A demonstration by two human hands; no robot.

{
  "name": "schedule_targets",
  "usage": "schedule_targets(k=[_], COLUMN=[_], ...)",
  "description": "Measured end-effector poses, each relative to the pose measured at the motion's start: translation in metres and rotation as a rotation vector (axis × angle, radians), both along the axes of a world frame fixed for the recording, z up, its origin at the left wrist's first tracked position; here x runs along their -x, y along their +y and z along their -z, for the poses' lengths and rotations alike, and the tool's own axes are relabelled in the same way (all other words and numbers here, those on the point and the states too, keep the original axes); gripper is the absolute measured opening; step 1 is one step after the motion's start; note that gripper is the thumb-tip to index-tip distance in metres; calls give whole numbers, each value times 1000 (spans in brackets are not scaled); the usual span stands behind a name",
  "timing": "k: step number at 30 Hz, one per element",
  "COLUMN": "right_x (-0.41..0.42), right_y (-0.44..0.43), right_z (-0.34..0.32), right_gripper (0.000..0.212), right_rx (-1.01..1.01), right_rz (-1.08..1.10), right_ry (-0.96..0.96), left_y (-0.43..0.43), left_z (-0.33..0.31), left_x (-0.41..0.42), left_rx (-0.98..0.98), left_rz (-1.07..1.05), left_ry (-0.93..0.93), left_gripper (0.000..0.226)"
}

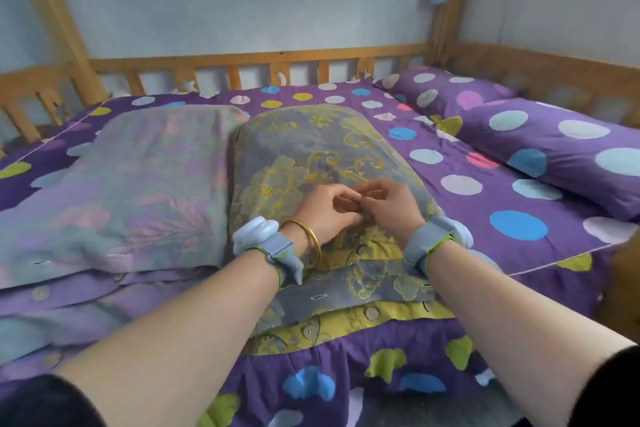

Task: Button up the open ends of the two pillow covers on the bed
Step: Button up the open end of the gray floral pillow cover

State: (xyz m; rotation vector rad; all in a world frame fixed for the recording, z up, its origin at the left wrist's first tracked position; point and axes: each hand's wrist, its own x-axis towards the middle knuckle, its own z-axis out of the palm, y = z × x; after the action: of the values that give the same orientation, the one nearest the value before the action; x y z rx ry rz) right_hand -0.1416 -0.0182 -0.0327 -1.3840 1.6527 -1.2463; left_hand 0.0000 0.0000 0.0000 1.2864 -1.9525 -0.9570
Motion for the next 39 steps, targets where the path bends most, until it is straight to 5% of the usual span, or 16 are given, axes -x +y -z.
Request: schedule_targets(k=[8, 11, 21, 28, 33, 39], right_x=[37, 52, 88, 103, 111, 113], right_y=[-1, -10, -13, 9, 25, 47], right_z=[2, 13, 33, 48, 47, 47], right_gripper=[24, 27, 30, 25, 7, 32], right_rx=[29, 57, 127, 114, 34, -384], right_rz=[234, 287, 140, 151, 164, -35], right_ry=[36, 25, -201, -235, -263, -186], left_y=[-17, -22, -30, -39, -42, -37], left_z=[27, 41, 71, 81, 71, 64], left_x=[35, 48, 94, 110, 113, 119], left_rx=[96, 275, 677, 835, 570, 424], left_rz=[53, 45, 128, 67, 26, -134], left_ry=[-188, -367, -876, -741, -563, -439], left_gripper=[43, 43, 60, 18, 14, 13])
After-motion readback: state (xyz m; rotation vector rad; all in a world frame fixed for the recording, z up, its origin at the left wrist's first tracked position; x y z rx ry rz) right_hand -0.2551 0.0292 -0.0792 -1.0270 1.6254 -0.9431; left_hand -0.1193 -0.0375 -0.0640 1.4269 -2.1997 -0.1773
